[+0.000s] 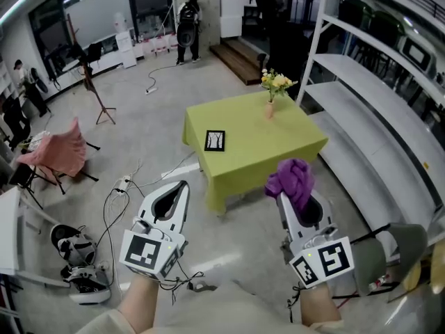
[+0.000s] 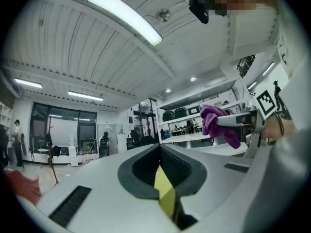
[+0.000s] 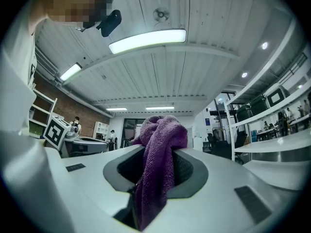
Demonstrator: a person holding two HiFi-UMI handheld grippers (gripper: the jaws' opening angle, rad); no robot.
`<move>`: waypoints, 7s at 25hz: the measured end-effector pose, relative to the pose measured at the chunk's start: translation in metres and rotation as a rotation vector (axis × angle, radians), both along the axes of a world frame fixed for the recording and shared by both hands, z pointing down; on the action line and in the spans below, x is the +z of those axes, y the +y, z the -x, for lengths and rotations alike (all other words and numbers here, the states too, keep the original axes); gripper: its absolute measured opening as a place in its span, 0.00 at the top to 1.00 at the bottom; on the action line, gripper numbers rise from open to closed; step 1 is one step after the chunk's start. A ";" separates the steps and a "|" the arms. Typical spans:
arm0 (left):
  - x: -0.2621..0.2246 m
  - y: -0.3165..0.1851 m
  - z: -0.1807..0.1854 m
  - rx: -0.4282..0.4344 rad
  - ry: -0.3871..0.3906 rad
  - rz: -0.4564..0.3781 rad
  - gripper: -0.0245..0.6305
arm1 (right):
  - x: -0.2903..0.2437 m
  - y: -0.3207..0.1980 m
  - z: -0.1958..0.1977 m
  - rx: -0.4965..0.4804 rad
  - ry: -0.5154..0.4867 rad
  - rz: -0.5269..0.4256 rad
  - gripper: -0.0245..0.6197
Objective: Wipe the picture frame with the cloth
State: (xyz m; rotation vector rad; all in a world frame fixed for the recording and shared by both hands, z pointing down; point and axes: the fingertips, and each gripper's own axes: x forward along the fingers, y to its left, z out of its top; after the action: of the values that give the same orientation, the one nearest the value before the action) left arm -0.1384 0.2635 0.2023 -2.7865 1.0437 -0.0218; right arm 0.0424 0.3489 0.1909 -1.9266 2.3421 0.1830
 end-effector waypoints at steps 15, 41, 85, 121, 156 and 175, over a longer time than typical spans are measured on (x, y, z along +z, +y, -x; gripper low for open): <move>0.013 0.025 -0.028 -0.043 -0.034 -0.014 0.95 | 0.035 0.021 -0.035 -0.027 -0.011 0.049 0.78; 0.055 -0.119 -0.065 -0.001 -0.054 0.038 0.95 | 0.081 -0.120 -0.059 -0.023 0.023 0.160 0.78; 0.288 -0.521 -0.126 -0.009 -0.234 0.525 0.95 | 0.308 -0.619 -0.034 -0.356 0.163 0.749 0.77; 0.478 -0.521 -0.135 -0.099 -0.386 0.888 0.95 | 0.492 -0.643 -0.016 -0.623 0.711 0.937 0.78; 0.480 -0.485 -0.127 -0.090 -0.344 0.969 0.95 | 0.496 -0.588 -0.034 -0.497 0.454 1.068 0.79; 0.475 -0.471 -0.106 -0.130 -0.333 1.015 0.95 | 0.473 -0.566 0.041 -0.594 0.365 1.032 0.79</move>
State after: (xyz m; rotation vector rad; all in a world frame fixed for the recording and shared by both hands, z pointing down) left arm -0.0324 -0.2073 0.6774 -3.2917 1.3726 -1.3211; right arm 0.0016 -0.2172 0.6635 -1.3347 3.5541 -0.9708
